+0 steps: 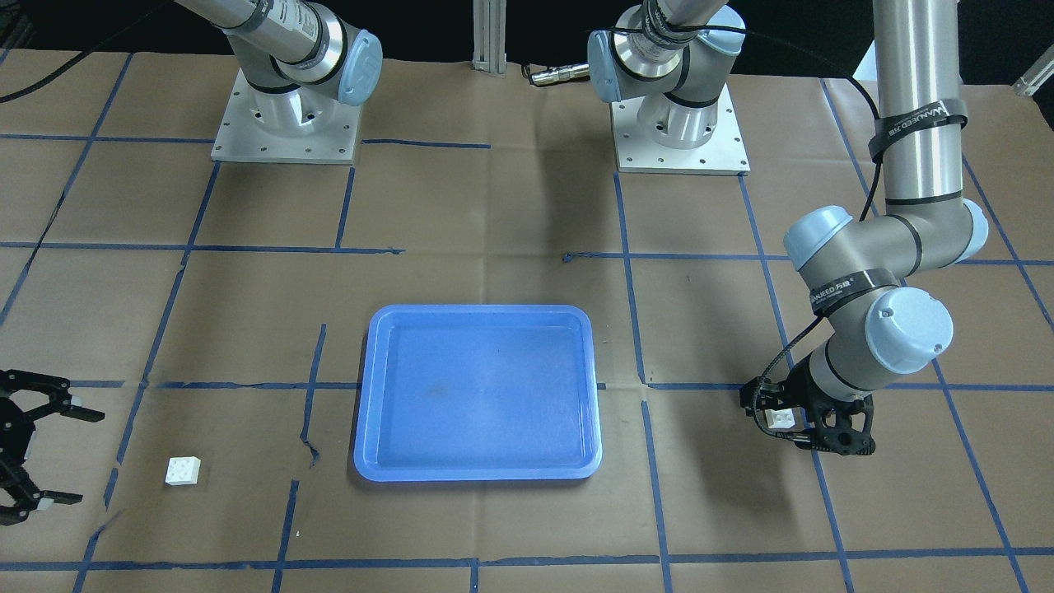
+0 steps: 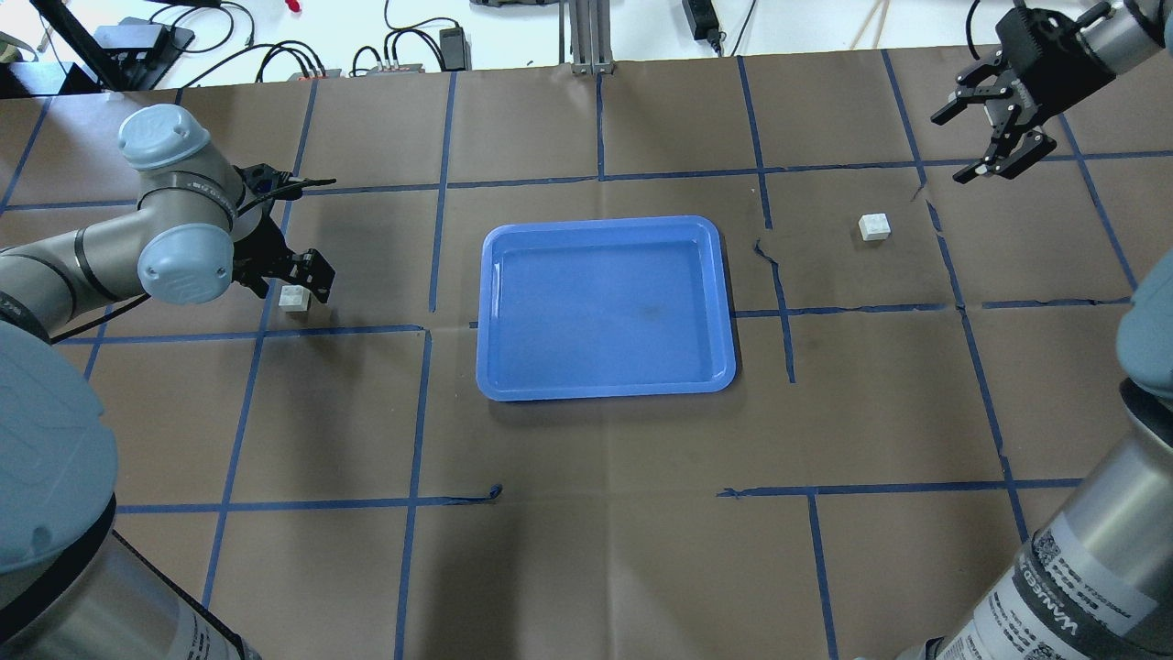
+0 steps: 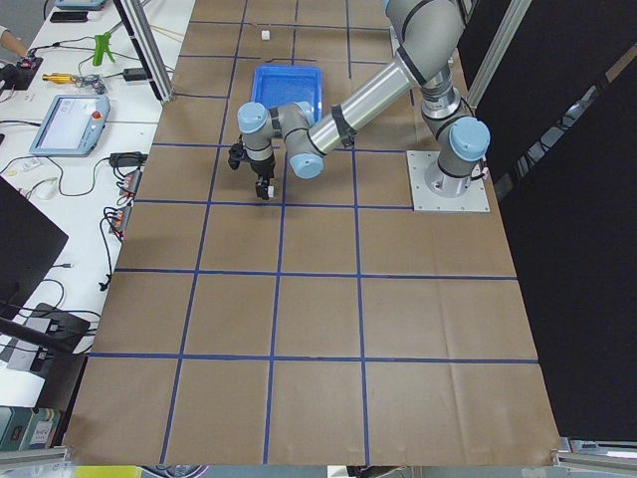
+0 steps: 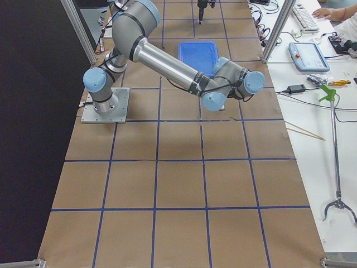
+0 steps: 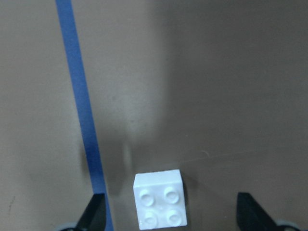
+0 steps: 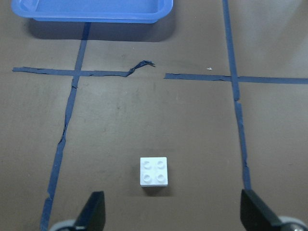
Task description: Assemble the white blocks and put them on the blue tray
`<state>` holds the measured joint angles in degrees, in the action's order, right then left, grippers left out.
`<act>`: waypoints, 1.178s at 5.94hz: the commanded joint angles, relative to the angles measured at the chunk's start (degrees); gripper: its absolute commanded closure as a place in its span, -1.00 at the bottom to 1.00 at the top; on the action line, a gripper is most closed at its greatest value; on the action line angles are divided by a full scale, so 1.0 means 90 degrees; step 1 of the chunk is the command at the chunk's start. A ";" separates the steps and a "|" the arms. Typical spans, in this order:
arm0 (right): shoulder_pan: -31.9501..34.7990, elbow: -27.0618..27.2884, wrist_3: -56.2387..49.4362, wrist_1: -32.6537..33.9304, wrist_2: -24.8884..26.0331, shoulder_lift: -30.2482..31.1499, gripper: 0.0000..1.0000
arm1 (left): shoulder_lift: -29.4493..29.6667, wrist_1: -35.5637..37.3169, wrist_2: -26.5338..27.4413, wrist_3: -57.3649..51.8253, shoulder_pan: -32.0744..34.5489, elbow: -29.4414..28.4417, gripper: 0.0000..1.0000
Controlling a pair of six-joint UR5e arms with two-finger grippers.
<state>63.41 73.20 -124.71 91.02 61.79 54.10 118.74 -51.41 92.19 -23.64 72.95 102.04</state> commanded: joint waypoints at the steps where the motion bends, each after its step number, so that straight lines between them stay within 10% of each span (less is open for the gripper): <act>1: -0.0005 0.0595 -0.0205 0.0633 -0.0320 -0.0093 -1.00 | 0.0048 0.0000 0.0001 0.0049 -0.0010 0.0029 -0.14; 4: -0.0005 0.0733 -0.0458 0.0922 -0.0625 -0.0501 -1.00 | -0.0039 0.0009 -0.0008 0.0098 0.0000 -0.0097 0.63; 7: -0.0005 0.0840 -0.0537 0.0912 -0.0723 -0.0678 -0.99 | -0.0371 -0.0097 -0.0320 -0.0087 0.1271 -0.0166 0.63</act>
<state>63.36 80.19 -129.43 99.19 55.39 48.28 116.05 -51.70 90.26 -24.03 78.52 100.88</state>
